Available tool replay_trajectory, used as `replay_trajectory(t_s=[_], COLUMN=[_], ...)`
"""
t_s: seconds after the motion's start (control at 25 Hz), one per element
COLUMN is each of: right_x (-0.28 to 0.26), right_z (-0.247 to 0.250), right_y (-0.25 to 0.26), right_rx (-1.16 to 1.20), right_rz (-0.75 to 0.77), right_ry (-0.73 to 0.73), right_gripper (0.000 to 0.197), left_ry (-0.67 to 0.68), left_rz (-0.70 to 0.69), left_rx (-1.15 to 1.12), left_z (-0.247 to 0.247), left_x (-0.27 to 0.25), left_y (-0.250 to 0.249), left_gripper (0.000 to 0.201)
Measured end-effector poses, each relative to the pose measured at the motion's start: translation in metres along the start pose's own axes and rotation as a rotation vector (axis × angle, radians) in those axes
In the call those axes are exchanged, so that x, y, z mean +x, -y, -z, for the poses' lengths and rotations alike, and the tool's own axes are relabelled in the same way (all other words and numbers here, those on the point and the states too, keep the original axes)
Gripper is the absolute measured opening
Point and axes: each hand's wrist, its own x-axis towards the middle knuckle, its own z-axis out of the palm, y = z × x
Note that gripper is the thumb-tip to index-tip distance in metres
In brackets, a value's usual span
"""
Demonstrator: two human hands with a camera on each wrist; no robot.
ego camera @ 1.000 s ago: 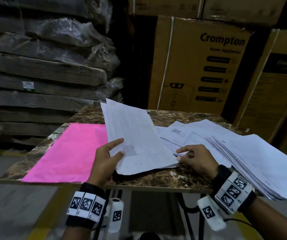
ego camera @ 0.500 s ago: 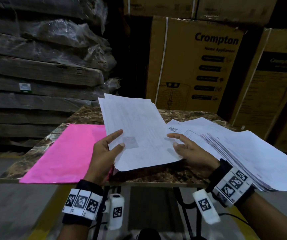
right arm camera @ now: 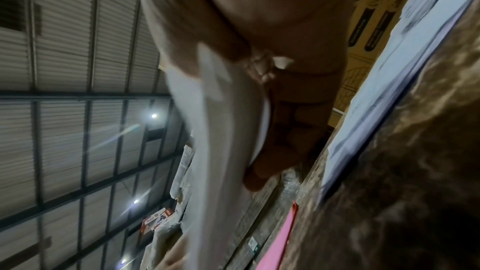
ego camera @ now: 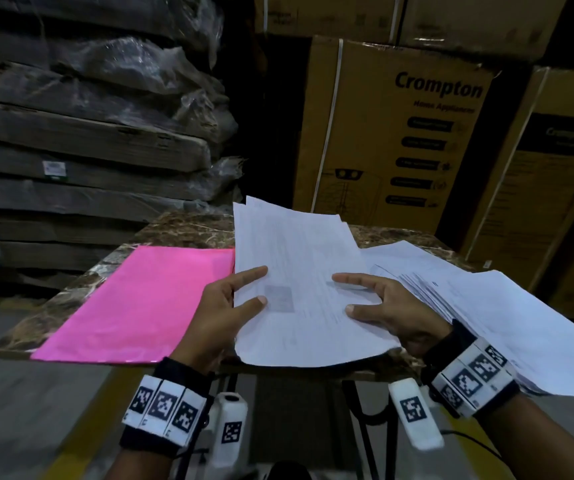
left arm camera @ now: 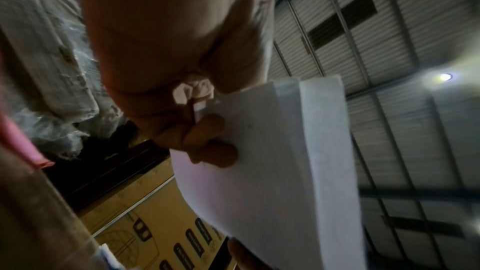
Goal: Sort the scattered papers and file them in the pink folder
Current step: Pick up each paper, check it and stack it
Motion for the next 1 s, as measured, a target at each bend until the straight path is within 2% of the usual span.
replay_trajectory(t_s=[0.08,0.2,0.32,0.56,0.76,1.0], right_x=[0.003,0.001,-0.002,-0.005,-0.008,-0.018], right_z=[0.000,-0.008,-0.019,-0.028,-0.024,-0.032], right_y=[0.008,0.022,0.019,-0.013,0.004,-0.036], right_rx=[-0.142,-0.333,-0.392,-0.342,-0.271,-0.163], right_rz=[0.113,0.372,0.527,0.454,0.589,0.484], right_ry=[-0.072,-0.232,-0.351,-0.380,-0.499,-0.438], right_gripper=[0.051,0.059,0.061,0.059,0.059,0.057], left_ry=[-0.002,-0.081,-0.145,-0.118,-0.157,-0.141], left_rz=[-0.076,-0.282,-0.458,-0.467,-0.610,-0.436], left_rx=[0.111,0.307,0.398,0.414,0.370,0.265], left_z=[-0.008,-0.016,-0.022,-0.030,-0.038,-0.031], left_x=[0.004,0.007,0.005,-0.009,-0.009,-0.024], left_y=[-0.009,-0.022,-0.029,-0.025,-0.040,-0.003], left_gripper=[0.043,0.048,0.052,0.043,0.041,0.034])
